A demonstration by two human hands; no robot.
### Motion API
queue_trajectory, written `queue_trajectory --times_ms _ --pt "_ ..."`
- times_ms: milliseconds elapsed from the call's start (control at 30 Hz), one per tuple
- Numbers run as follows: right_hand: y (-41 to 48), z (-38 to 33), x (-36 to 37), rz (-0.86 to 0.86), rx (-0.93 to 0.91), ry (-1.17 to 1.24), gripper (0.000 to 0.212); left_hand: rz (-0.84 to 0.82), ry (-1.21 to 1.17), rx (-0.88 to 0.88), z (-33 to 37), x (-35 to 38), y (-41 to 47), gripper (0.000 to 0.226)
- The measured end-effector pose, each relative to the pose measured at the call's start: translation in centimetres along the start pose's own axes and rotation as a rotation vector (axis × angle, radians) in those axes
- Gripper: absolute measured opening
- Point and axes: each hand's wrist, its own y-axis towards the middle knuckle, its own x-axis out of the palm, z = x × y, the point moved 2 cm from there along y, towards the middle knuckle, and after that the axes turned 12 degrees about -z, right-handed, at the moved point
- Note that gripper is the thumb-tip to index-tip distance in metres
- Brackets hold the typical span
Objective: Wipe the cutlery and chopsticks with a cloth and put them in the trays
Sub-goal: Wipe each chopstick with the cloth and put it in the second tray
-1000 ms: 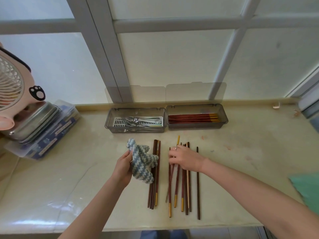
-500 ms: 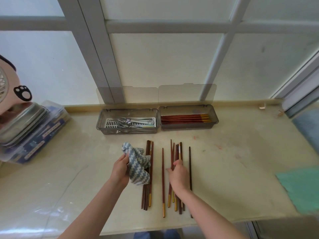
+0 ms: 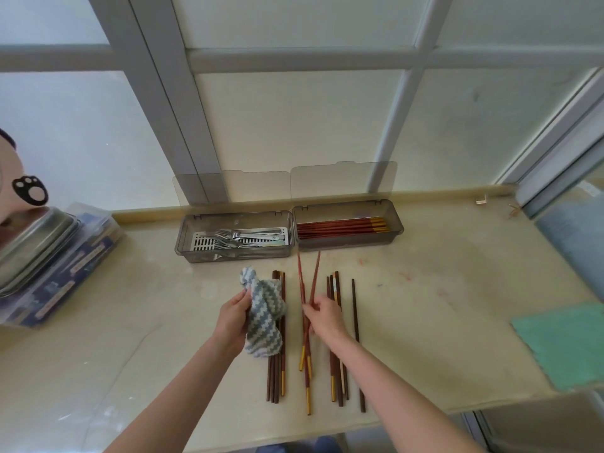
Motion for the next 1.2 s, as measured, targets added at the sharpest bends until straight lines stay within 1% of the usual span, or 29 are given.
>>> queue_trajectory --times_ms 67,133,200,267,300,333,367,433,467,533,600,733,933,1000,1067,1200 --pt "-0.6 -2.4 -0.1 -0.160 -0.074 0.106 0.010 -0.003 0.020 -0.007 0.2 0.7 0.2 0.028" --pt "-1.0 -4.5 0.4 -0.312 -0.123 0.152 0.009 -0.022 0.041 -0.008 0.5 1.8 0.4 0.028" --pt "-0.8 -5.8 0.9 -0.389 -0.148 0.146 0.014 -0.048 0.048 0.004 0.9 2.8 0.5 0.024" --pt "-0.6 -6.4 0.9 -0.413 -0.152 0.148 0.020 -0.068 0.078 0.024 1.4 3.2 0.6 0.022" --pt "-0.6 -6.5 0.8 -0.420 -0.153 0.136 0.018 -0.064 0.102 0.036 1.6 3.1 0.6 0.022" --pt "-0.5 -6.4 0.7 -0.423 -0.151 0.101 0.016 -0.052 0.117 0.049 1.8 2.9 0.7 0.020" --pt "-0.5 -6.3 0.6 -0.417 -0.142 0.048 0.020 -0.033 0.122 0.062 1.8 2.7 0.7 0.018" --pt "-0.4 -5.9 0.8 -0.387 -0.136 -0.018 0.033 -0.001 0.084 0.088 1.9 2.5 0.8 0.015" --pt "-0.5 -5.7 0.9 -0.380 -0.142 -0.016 0.035 0.017 0.051 0.098 1.9 2.6 0.9 0.014" --pt "-0.9 -5.3 1.1 -0.418 -0.161 0.007 0.031 0.082 -0.024 0.108 2.2 2.5 1.0 0.012" --pt "-1.6 -4.8 1.4 -0.476 -0.153 0.071 0.027 0.144 -0.081 0.104 2.7 2.0 1.3 0.013" --pt "-2.8 -4.2 1.6 -0.518 -0.137 0.309 0.029 0.179 -0.068 0.060 5.2 0.7 2.5 0.028" --pt "-3.4 -4.5 0.8 -0.707 -0.125 0.500 0.029 0.253 -0.096 0.172 10.4 -1.1 4.0 0.029" --pt "-3.5 -4.5 0.5 -0.759 -0.106 0.559 0.030 0.240 -0.092 0.192 10.5 -1.1 4.1 0.028" --pt "-3.6 -4.5 0.4 -0.773 -0.088 0.588 0.031 0.207 -0.067 0.196 9.8 -0.6 3.6 0.025" --pt "-3.3 -4.7 0.5 -0.694 -0.056 0.620 0.024 0.118 0.004 0.142 6.6 1.4 2.1 0.020"
